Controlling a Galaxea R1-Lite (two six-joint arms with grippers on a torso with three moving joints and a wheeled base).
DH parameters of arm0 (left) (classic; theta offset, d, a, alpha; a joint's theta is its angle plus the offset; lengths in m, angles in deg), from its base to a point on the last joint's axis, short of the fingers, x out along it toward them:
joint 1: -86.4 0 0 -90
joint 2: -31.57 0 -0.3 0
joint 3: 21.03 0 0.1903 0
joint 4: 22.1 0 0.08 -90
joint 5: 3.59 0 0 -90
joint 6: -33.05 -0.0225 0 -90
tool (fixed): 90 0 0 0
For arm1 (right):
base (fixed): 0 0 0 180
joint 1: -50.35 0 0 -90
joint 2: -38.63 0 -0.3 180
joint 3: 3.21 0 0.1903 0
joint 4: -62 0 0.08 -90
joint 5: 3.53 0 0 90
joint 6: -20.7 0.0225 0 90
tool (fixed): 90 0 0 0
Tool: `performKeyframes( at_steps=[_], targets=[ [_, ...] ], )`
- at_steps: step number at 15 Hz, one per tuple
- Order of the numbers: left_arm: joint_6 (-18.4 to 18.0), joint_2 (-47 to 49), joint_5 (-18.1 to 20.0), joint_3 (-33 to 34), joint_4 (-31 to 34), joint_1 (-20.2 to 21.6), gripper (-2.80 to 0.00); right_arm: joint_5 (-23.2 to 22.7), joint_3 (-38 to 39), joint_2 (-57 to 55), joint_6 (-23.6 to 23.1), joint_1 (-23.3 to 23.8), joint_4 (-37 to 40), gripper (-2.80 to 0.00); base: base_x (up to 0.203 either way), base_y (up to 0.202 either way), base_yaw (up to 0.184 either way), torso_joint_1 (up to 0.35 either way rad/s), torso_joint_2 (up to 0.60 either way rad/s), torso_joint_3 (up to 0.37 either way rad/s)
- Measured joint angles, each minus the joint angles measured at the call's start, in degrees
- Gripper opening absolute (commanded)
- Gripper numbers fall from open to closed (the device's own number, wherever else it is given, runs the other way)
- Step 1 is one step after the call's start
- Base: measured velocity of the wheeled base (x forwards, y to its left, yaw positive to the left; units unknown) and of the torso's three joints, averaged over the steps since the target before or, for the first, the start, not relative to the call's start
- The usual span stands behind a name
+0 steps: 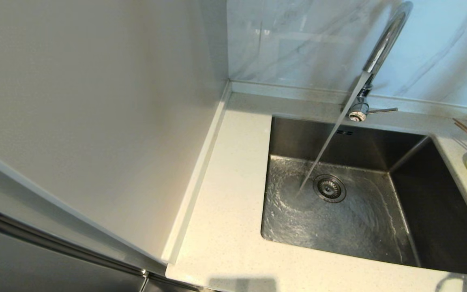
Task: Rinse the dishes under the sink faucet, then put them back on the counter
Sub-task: Place the plate on the table
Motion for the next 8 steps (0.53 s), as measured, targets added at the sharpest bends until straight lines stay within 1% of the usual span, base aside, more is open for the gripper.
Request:
performKeyframes(
  at_steps=[2,3,6,8],
  targets=[
    [0.0,0.0,0.0,0.0,0.0,0.02,-2.8,0.65,1.28,-1.87,-0.06,1.26,-3.5,-2.8,0.0,0.0,0.0,0.0,0.0,0.0],
    [-0.04,0.0,0.01,0.0,-0.04,0.04,-2.8,0.62,1.57,-2.46,-0.03,1.05,-4.45,0.0,0.0,0.0,0.0,0.0,0.0,0.0],
    [0.02,0.0,0.0,0.0,0.0,0.02,-2.8,0.68,1.63,-3.21,0.43,1.18,-6.76,0.0,0.0,0.0,0.0,0.0,0.0,0.0],
    [0.04,0.0,0.0,0.0,-0.02,0.02,-2.8,-0.74,1.88,-2.44,0.61,1.23,-7.26,0.0,0.0,0.0,0.0,0.0,0.0,0.0]
  ],
)
